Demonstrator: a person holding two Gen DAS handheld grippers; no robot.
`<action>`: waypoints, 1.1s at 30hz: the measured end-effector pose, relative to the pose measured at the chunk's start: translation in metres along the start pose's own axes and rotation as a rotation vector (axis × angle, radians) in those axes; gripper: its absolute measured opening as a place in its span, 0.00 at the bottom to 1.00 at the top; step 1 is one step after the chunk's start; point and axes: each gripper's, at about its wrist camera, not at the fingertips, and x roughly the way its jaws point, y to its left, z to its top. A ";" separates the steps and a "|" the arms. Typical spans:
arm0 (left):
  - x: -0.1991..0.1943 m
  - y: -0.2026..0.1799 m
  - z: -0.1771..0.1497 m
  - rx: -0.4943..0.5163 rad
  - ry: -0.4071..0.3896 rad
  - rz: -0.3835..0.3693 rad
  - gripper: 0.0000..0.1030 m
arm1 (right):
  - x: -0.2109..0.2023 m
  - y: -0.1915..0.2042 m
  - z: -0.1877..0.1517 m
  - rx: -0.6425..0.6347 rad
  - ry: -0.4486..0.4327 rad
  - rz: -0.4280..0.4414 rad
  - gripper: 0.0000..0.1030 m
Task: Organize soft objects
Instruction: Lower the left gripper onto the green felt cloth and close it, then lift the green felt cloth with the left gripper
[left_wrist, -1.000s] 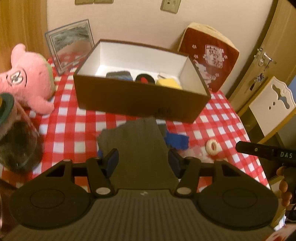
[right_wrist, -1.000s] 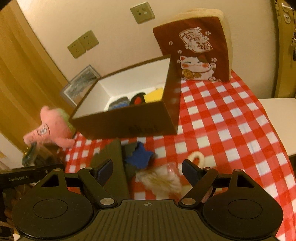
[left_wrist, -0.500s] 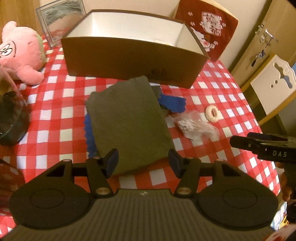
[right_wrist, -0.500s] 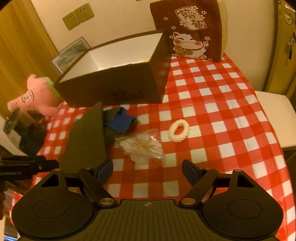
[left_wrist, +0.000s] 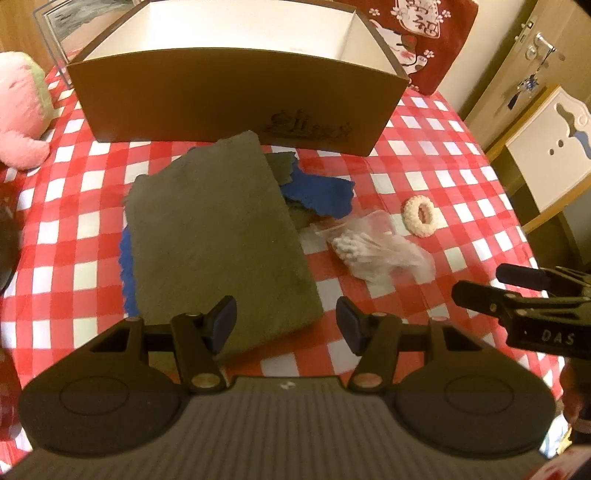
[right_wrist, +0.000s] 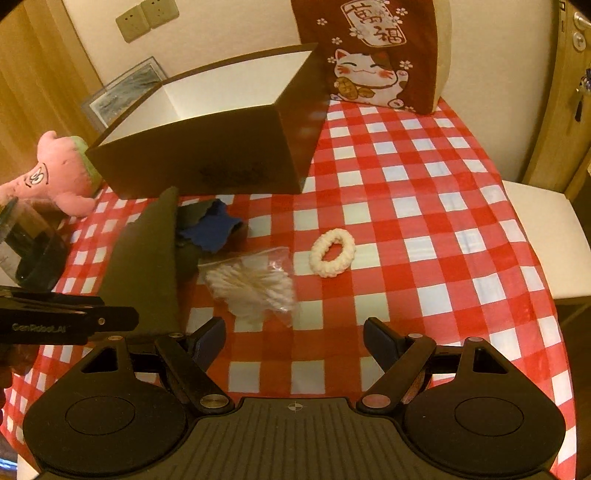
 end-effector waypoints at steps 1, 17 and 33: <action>0.004 -0.003 0.002 0.003 0.000 0.005 0.55 | 0.001 -0.001 0.001 0.001 0.002 -0.001 0.79; 0.061 -0.038 0.010 0.064 -0.004 0.257 0.61 | 0.015 -0.023 0.007 0.024 0.033 0.007 0.79; -0.003 0.033 0.010 -0.129 -0.106 0.034 0.05 | 0.016 -0.012 0.010 -0.026 0.011 0.040 0.79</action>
